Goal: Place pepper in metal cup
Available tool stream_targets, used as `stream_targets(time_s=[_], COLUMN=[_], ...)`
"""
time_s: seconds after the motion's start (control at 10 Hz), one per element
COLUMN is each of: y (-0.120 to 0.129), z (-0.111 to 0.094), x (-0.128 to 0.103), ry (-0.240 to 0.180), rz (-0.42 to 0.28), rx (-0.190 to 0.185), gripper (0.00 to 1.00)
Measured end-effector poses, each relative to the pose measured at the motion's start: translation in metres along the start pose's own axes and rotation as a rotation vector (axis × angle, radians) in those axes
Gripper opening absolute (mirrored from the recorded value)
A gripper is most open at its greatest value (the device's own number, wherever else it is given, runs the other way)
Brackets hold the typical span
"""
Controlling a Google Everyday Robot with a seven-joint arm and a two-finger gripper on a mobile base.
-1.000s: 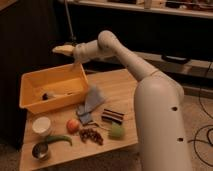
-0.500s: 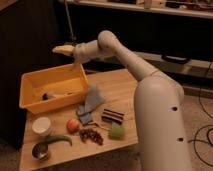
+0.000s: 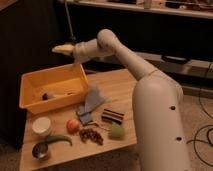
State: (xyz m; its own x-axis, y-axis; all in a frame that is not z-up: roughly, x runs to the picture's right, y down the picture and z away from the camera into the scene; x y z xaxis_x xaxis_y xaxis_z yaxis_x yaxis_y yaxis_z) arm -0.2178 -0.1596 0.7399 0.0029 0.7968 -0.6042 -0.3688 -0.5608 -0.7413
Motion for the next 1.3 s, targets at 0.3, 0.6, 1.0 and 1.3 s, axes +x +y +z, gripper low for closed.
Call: stream_targets(time_s=[0.3, 0.6, 1.0, 1.3], y=[-0.001, 0.0, 0.0, 0.001], z=[-0.001, -0.001, -0.001, -0.001], x=[0.0, -0.001, 0.003, 0.042], ry=[-0.001, -0.002, 0.027, 0.055], rz=[0.001, 0.001, -0.03, -0.105], rx=[0.001, 0.001, -0.006, -0.032], gripper=[0.8, 0.8, 0.8, 0.8])
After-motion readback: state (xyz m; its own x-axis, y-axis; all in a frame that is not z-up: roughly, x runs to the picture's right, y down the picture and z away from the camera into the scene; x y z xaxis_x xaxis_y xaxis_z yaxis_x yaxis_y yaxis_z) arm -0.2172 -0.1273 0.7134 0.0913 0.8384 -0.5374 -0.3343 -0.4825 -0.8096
